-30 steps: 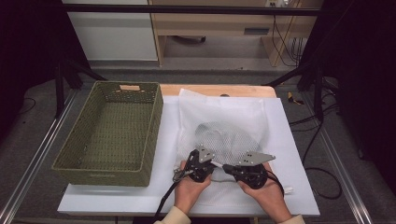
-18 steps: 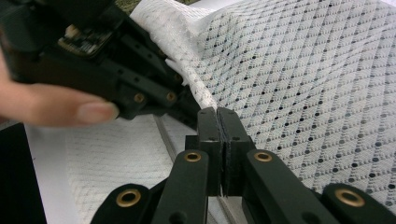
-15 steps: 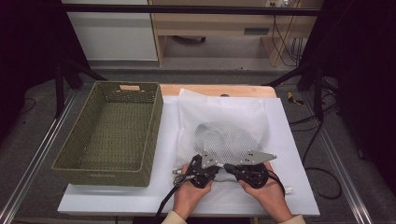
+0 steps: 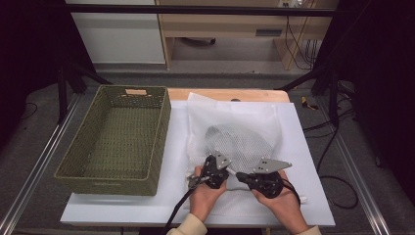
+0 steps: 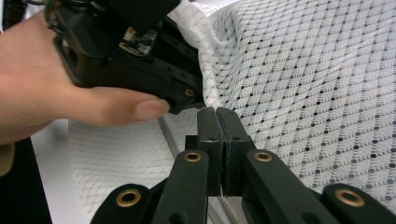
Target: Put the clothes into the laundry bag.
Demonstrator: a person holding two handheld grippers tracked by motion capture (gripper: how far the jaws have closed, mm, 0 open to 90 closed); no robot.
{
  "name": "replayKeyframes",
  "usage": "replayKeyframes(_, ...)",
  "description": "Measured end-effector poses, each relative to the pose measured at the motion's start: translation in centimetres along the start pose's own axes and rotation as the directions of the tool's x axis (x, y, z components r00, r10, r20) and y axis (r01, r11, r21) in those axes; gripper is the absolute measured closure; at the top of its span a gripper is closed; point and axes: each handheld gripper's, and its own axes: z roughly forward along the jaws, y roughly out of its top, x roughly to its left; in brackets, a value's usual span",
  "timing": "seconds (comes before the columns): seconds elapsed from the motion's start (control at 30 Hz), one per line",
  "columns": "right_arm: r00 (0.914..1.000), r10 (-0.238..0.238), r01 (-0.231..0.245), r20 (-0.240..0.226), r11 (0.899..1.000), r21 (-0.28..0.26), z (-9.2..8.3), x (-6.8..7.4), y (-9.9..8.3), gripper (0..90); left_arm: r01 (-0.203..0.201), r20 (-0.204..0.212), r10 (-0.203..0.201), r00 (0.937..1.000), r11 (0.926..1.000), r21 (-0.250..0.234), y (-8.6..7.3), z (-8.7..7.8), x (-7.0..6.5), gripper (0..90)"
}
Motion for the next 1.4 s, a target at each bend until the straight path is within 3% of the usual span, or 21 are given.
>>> replayKeyframes(0.17, 1.0, 0.001, -0.001, 0.001, 1.0, -0.003, -0.1, -0.1, 0.0, 89.4, 0.026, -0.003, -0.026, 0.9996, 0.9996, -0.009, 0.3, 0.6, 0.2, 90.0)
replayKeyframes(0.33, 1.0, 0.004, -0.004, 0.008, 1.0, -0.004, -0.2, -0.3, -0.1, 89.4, 0.014, 0.023, -0.015, 0.9996, 0.9998, 0.011, 0.0, -0.7, 0.0, 90.0)
replayKeyframes(0.53, 0.9999, 0.009, -0.009, 0.012, 1.0, -0.007, -0.5, -0.3, -0.1, 89.4, 0.007, 0.055, -0.007, 0.9985, 1.0, -0.003, -0.7, -4.4, -0.2, 90.0)
replayKeyframes(0.57, 0.9999, 0.01, -0.01, 0.014, 1.0, -0.006, -0.5, -0.3, -0.1, 89.4, 0.007, 0.055, -0.007, 0.9985, 1.0, -0.003, -0.7, -4.4, -0.2, 90.0)
replayKeyframes(0.6, 0.9998, 0.01, -0.01, 0.014, 1.0, -0.007, -0.5, -0.3, -0.1, 89.4, 0.0, 0.053, 0.0, 0.9986, 0.9999, -0.011, -0.9, -6.0, -0.2, 90.0)
replayKeyframes(0.73, 0.9998, 0.006, -0.006, 0.017, 1.0, -0.009, -0.7, -0.2, -0.1, 89.4, 0.004, 0.054, -0.002, 0.9985, 0.9989, -0.047, -1.5, -9.4, 0.1, 90.0)
replayKeyframes(0.83, 0.9998, 0.007, -0.007, 0.016, 1.0, -0.011, -0.7, -0.2, -0.1, 89.4, -0.021, 0.022, 0.023, 0.9995, 0.9977, -0.065, -2.1, -11.7, 0.5, 90.0)
replayKeyframes(1.0, 0.9998, 0.011, -0.011, 0.017, 1.0, -0.008, -0.6, -0.3, -0.2, 89.4, -0.026, -0.042, 0.023, 0.9989, 0.9962, -0.083, -3.2, -14.4, 1.4, 90.0)
replayKeyframes(1.2, 0.9997, 0.014, -0.013, 0.019, 1.0, -0.007, -0.6, -0.4, -0.2, 89.4, -0.002, -0.081, -0.004, 0.9967, 0.9971, -0.076, -4.7, -15.6, 2.4, 90.0)
replayKeyframes(1.4, 0.9997, 0.017, -0.017, 0.018, 1.0, -0.01, -0.7, -0.5, -0.2, 89.4, 0.033, -0.092, -0.04, 0.9949, 0.9968, -0.072, -5.7, -16.0, 2.9, 89.9)
